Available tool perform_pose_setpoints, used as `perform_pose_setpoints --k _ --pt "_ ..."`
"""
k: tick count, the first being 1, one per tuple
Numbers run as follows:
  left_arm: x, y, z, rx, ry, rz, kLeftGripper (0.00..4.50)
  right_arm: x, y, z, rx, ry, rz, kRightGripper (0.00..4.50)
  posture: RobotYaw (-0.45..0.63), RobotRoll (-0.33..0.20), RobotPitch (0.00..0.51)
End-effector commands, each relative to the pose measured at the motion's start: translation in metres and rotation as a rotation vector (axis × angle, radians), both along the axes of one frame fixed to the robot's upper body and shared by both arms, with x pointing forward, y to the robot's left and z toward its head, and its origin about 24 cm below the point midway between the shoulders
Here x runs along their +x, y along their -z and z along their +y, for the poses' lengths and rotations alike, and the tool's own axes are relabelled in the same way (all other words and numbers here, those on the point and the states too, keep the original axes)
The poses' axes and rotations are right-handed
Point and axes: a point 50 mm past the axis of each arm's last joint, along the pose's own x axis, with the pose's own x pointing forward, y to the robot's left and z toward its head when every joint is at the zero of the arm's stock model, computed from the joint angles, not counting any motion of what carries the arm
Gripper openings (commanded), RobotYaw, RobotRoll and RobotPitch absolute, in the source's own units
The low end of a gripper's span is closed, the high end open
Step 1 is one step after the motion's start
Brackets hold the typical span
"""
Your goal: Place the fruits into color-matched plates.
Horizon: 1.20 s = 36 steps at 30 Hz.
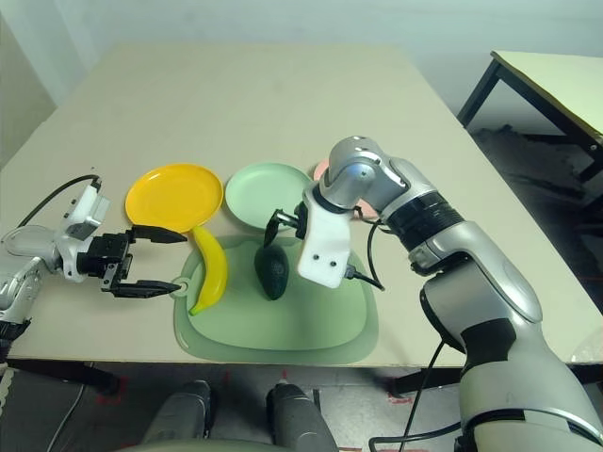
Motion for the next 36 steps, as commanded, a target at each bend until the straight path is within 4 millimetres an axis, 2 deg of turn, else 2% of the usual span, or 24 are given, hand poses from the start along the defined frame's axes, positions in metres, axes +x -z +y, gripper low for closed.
perform_pose_setpoints --k 1,21,29,36 --pt "-0.003 -0.001 0.000 0.028 0.011 -0.018 4.50 -0.002 0.004 0.005 -0.020 -0.025 0.006 4.47 0.11 0.000 0.124" --pt "-0.006 -0.003 -0.001 0.034 0.019 -0.030 4.50 0.000 0.025 0.006 -0.051 0.019 0.071 4.47 0.12 0.000 0.134" --pt "-0.006 -0.002 -0.001 0.034 0.015 -0.032 4.50 0.000 0.026 0.008 -0.047 0.040 0.088 4.47 0.12 0.000 0.138" --pt "-0.005 -0.001 0.000 0.031 0.012 -0.038 4.50 -0.001 0.025 0.002 -0.066 0.144 0.138 4.47 0.12 0.000 0.134"
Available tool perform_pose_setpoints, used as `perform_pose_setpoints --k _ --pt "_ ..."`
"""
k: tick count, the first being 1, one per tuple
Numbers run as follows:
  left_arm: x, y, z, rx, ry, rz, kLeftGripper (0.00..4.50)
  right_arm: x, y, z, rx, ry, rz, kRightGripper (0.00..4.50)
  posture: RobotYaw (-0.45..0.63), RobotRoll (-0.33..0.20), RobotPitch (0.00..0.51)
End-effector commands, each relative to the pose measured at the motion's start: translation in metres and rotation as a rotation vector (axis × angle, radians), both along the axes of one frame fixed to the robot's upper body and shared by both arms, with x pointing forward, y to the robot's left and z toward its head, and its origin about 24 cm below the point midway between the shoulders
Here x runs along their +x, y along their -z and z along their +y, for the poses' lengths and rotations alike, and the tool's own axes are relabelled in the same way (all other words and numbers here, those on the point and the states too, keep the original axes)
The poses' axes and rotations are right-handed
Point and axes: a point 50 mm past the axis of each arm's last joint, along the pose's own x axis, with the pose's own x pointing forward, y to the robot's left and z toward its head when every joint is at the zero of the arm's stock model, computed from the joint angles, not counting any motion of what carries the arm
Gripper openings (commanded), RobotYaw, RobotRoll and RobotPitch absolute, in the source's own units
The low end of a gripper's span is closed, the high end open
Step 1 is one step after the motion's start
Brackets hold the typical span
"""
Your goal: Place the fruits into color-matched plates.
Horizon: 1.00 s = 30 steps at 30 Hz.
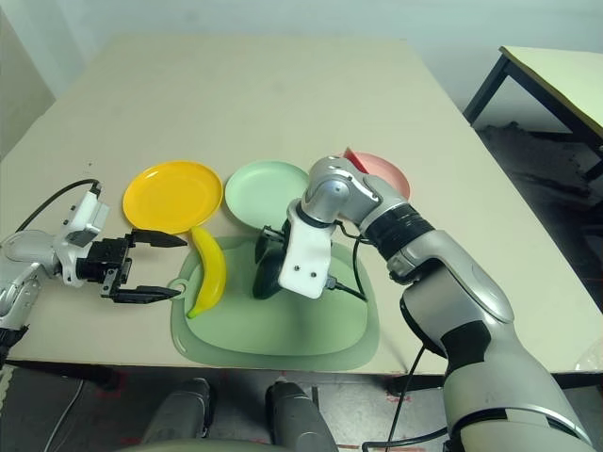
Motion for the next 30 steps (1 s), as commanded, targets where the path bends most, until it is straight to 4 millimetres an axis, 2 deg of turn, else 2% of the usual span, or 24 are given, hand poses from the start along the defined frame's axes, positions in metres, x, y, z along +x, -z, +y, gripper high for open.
perform_pose_setpoints --k 1,11,22,25,28,30 --pt "-0.0005 0.0001 0.0015 0.020 -0.002 -0.015 4.50 -0.0045 0.0030 -0.0030 -0.018 0.052 0.047 4.47 0.12 0.000 0.134" --pt "0.0044 0.0004 -0.0004 0.016 0.001 -0.027 4.50 -0.0088 -0.0001 0.0000 -0.008 0.246 0.120 4.47 0.10 0.000 0.130" --pt "0.0046 -0.0012 0.0010 0.019 0.005 -0.033 4.50 -0.0061 0.0041 -0.0015 -0.029 0.342 0.099 4.47 0.10 0.000 0.126" --pt "0.0045 -0.0010 0.0022 0.021 0.000 -0.036 4.50 -0.0053 0.0059 -0.0014 -0.028 0.362 0.100 4.07 0.11 0.000 0.123" --pt "0.0043 -0.0021 0.0037 0.022 -0.006 -0.040 4.50 -0.0031 0.0074 -0.0014 -0.027 0.379 0.095 3.17 0.11 0.000 0.121" --pt "0.0042 -0.0025 0.0045 0.023 -0.008 -0.041 4.50 -0.0020 0.0078 -0.0014 -0.024 0.387 0.093 3.16 0.11 0.000 0.118"
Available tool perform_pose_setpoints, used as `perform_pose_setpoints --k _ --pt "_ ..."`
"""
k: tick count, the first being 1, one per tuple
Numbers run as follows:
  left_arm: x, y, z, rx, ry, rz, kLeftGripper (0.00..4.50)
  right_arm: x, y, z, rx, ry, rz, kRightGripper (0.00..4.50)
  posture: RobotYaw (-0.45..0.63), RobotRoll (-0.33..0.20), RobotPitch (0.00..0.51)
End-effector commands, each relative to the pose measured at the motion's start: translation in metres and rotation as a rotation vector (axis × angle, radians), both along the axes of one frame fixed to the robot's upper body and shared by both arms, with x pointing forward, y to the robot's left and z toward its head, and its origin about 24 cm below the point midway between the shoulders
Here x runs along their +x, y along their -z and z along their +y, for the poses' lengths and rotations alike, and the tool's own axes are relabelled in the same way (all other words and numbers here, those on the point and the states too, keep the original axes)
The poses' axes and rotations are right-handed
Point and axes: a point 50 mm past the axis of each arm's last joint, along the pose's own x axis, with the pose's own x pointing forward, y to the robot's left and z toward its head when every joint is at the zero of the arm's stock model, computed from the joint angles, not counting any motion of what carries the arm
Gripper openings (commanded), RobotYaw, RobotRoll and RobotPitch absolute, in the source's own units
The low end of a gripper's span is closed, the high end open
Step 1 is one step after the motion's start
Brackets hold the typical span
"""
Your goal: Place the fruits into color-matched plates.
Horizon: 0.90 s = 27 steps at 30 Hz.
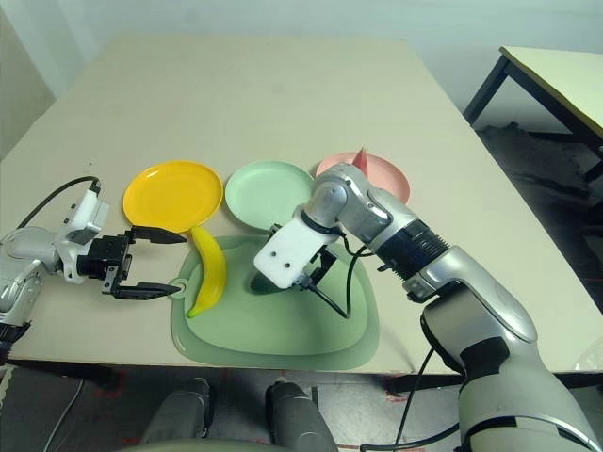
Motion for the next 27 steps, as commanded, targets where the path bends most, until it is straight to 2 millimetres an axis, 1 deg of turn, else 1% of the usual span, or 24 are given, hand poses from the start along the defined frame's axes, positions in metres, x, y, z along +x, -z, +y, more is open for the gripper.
perform_pose_setpoints --k 1,9,16,19,21,23,27 --pt "0.000 -0.002 0.003 0.014 -0.008 -0.010 4.50 0.001 0.003 -0.001 0.004 0.022 -0.002 3.16 0.11 0.000 0.118" --pt "-0.001 0.000 0.004 0.009 -0.016 -0.002 4.50 0.003 0.002 -0.002 0.013 0.043 -0.001 3.16 0.10 0.000 0.116" --pt "-0.001 -0.001 0.001 -0.029 -0.034 0.016 4.50 0.008 -0.006 0.000 0.030 0.064 -0.014 3.16 0.10 0.000 0.109" --pt "0.002 -0.002 0.001 -0.050 -0.074 0.019 4.50 0.009 -0.008 -0.001 0.031 0.075 -0.019 3.16 0.10 0.000 0.107" --pt "0.006 -0.003 0.002 -0.041 -0.114 0.012 4.50 0.015 -0.016 -0.001 0.047 0.108 -0.027 3.16 0.10 0.000 0.108" --pt "0.008 -0.002 0.002 -0.046 -0.146 0.010 4.50 0.025 -0.028 0.001 0.080 0.163 -0.040 3.16 0.10 0.000 0.110" --pt "0.011 -0.005 0.001 -0.081 -0.194 0.013 4.50 0.054 -0.055 0.001 0.132 0.273 -0.170 3.16 0.10 0.000 0.113"
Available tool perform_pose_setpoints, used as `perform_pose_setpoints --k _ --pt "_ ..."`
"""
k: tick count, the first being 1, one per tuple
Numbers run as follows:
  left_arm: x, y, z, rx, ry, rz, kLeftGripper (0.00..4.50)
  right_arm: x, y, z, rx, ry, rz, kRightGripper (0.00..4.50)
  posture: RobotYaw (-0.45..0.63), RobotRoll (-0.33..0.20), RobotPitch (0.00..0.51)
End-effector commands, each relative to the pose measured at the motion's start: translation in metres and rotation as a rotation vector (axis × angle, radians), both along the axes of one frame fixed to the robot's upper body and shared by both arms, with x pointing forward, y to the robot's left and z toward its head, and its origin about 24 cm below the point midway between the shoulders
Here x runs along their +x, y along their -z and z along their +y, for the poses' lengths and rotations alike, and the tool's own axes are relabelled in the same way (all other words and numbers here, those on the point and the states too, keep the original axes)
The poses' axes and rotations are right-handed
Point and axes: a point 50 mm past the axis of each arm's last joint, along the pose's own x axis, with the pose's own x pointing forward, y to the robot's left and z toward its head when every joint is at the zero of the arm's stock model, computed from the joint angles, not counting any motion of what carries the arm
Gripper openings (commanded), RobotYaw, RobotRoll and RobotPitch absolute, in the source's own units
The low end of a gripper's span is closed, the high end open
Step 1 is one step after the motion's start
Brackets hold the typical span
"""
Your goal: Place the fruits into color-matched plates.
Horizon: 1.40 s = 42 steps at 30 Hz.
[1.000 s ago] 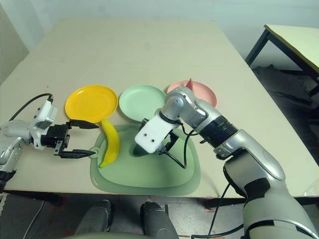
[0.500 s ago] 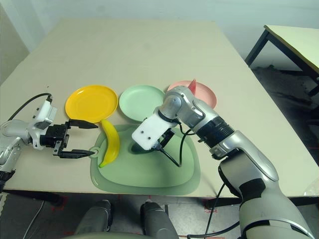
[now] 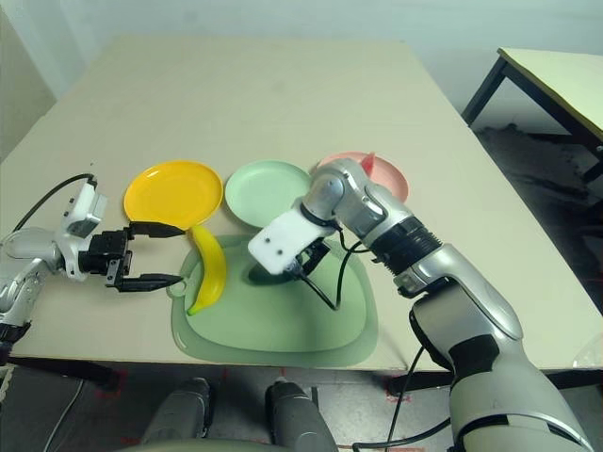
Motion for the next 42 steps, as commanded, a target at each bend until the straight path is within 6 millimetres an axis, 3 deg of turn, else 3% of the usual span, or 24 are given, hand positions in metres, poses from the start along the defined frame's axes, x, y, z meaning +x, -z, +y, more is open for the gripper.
perform_pose_setpoints --k 1,5,15,19,26,36,42 --pt "0.004 -0.005 0.001 -0.024 -0.057 0.000 4.50 0.023 -0.021 -0.005 0.050 0.111 -0.106 3.16 0.10 0.000 0.113" --pt "0.008 -0.006 0.003 -0.012 -0.096 -0.005 4.50 0.043 -0.027 -0.009 0.073 0.230 -0.233 3.16 0.10 0.000 0.111" --pt "0.003 -0.005 0.007 0.003 -0.112 0.001 4.50 0.056 0.004 -0.024 0.033 0.344 -0.313 3.16 0.13 0.000 0.122" --pt "0.000 -0.002 0.009 0.018 -0.114 0.009 4.50 0.057 0.006 -0.026 0.043 0.357 -0.325 4.48 0.12 0.000 0.126" --pt "0.003 -0.001 0.006 0.024 -0.100 0.014 4.50 0.056 -0.002 -0.031 0.099 0.371 -0.308 4.48 0.09 0.000 0.127" --pt "0.007 -0.001 0.003 0.037 -0.069 0.011 4.50 0.047 -0.031 -0.041 0.407 0.446 -0.117 4.48 0.07 0.000 0.128" --pt "0.008 -0.004 0.004 0.048 -0.051 0.006 4.50 0.017 -0.039 -0.042 0.660 0.511 0.035 4.48 0.06 0.000 0.131"
